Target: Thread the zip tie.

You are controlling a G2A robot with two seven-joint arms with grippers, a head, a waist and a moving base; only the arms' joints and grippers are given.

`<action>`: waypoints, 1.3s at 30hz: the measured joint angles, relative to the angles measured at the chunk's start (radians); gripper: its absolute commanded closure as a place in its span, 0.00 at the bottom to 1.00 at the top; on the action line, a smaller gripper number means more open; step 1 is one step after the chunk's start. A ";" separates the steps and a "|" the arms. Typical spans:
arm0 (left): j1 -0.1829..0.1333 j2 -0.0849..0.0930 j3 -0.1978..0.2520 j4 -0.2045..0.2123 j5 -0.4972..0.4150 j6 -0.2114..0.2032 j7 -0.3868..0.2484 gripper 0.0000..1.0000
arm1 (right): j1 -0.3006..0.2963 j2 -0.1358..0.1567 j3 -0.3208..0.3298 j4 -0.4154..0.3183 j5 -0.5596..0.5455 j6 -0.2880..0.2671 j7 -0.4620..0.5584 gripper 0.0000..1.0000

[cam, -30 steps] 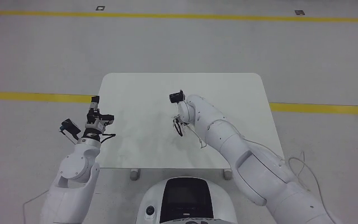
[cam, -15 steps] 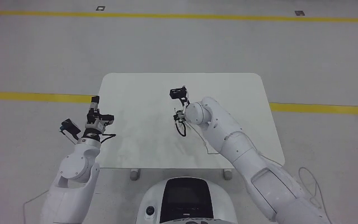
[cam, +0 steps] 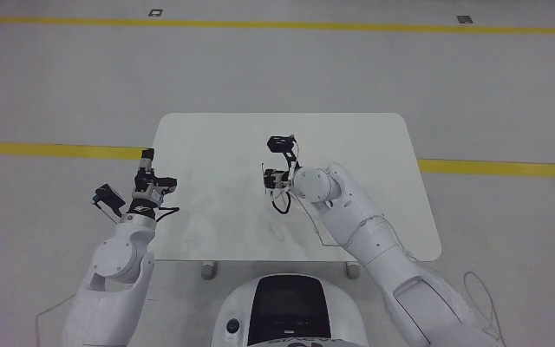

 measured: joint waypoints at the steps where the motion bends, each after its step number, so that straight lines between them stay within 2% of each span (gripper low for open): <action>1: 0.000 0.000 0.000 0.000 0.000 0.000 0.000 0.00 | -0.016 0.002 0.006 -0.010 0.013 -0.024 -0.017 1.00; 6: 0.000 0.000 0.000 0.000 0.000 0.000 0.000 0.00 | -0.082 0.010 0.029 -0.022 0.094 -0.143 -0.090 1.00; 13: 0.000 0.000 0.000 0.000 0.000 0.000 0.000 0.00 | -0.094 0.013 0.046 0.033 0.224 -0.276 -0.112 1.00; 26: 0.000 0.000 0.000 0.000 0.000 0.000 0.000 0.00 | -0.097 0.013 0.047 0.032 0.231 -0.279 -0.119 1.00; 29: 0.000 0.000 0.000 0.000 0.000 0.000 0.000 0.00 | -0.128 0.012 0.047 0.016 0.262 -0.281 -0.177 1.00; 34: 0.000 0.000 0.000 0.000 0.000 0.000 0.000 0.00 | -0.165 0.010 0.045 0.011 0.336 -0.325 -0.244 1.00; 39: 0.000 0.000 0.000 0.000 0.000 0.000 0.000 0.00 | -0.194 0.010 0.036 -0.026 0.395 -0.327 -0.291 1.00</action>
